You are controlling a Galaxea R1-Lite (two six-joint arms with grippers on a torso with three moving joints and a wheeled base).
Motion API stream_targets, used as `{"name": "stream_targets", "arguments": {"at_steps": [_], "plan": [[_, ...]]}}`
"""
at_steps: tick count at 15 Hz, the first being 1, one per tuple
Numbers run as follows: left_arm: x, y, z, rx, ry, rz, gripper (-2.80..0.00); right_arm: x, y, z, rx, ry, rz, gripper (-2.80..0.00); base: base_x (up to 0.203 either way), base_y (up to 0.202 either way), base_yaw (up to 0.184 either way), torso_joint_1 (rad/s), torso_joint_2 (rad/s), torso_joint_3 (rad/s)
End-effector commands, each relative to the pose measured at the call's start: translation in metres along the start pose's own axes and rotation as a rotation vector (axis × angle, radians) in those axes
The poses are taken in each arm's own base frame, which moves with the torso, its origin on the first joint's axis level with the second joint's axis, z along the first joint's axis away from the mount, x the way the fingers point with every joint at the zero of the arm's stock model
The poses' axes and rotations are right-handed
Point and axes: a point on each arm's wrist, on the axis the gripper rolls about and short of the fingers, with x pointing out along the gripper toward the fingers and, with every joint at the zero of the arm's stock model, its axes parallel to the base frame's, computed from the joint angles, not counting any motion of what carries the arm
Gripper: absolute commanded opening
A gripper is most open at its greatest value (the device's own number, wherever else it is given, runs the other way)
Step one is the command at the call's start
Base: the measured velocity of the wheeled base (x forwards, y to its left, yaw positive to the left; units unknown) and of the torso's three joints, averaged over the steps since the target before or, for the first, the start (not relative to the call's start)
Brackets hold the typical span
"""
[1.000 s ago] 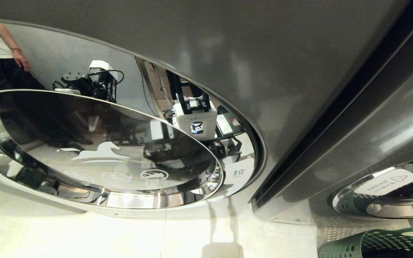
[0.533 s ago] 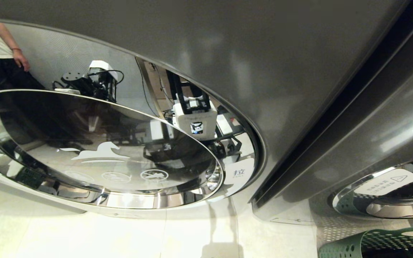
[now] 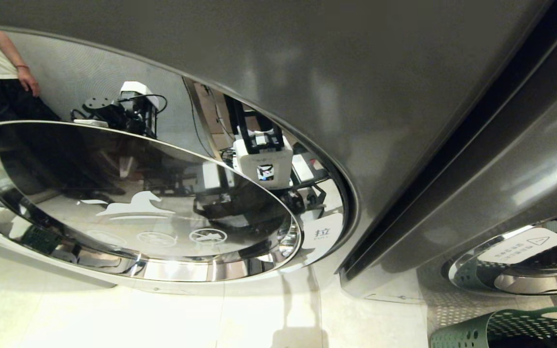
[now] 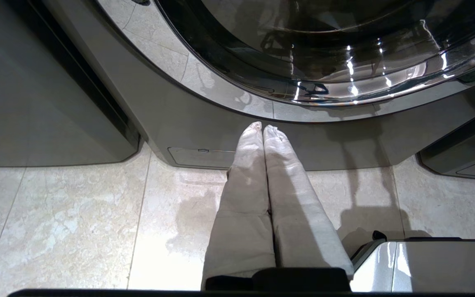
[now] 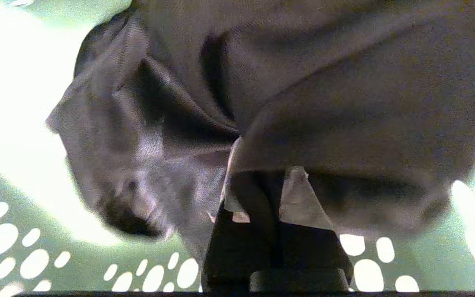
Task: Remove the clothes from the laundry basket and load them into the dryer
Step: Take the clothes out of the basket
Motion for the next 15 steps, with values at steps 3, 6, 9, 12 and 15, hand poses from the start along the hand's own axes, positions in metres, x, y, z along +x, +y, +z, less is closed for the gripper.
{"name": "stream_targets", "arguments": {"at_steps": [3, 6, 9, 12, 15], "plan": [[0.000, 0.000, 0.000, 0.000, -0.002, 0.002, -2.80, -0.054, 0.005, 0.028, 0.021, 0.005, -0.006, -2.80, 0.000, 0.000, 0.000, 0.000, 0.00, 0.000], [0.000, 0.000, 0.000, 0.000, -0.003, 0.000, -2.80, -0.114, 0.020, 0.033, 0.066, 0.039, -0.006, -2.80, 0.000, 0.000, 0.000, 0.000, 0.00, 0.000], [0.000, 0.000, 0.000, 0.000, -0.001, 0.000, -2.80, -0.171, 0.034, 0.021, 0.118, 0.046, -0.023, -2.80, 0.000, 0.000, 0.000, 0.000, 0.00, 0.000], [0.000, 0.000, 0.000, 0.000, -0.002, 0.000, -2.80, -0.217, 0.044, 0.013, 0.149, 0.011, -0.057, -2.80, 0.000, 0.000, 0.000, 0.000, 0.00, 0.000], [0.000, 0.000, 0.000, 0.000, -0.002, 0.000, -2.80, -0.256, 0.050, 0.013, 0.129, -0.065, -0.111, -2.80, 0.000, 0.000, 0.000, 0.000, 0.00, 0.000]]}}
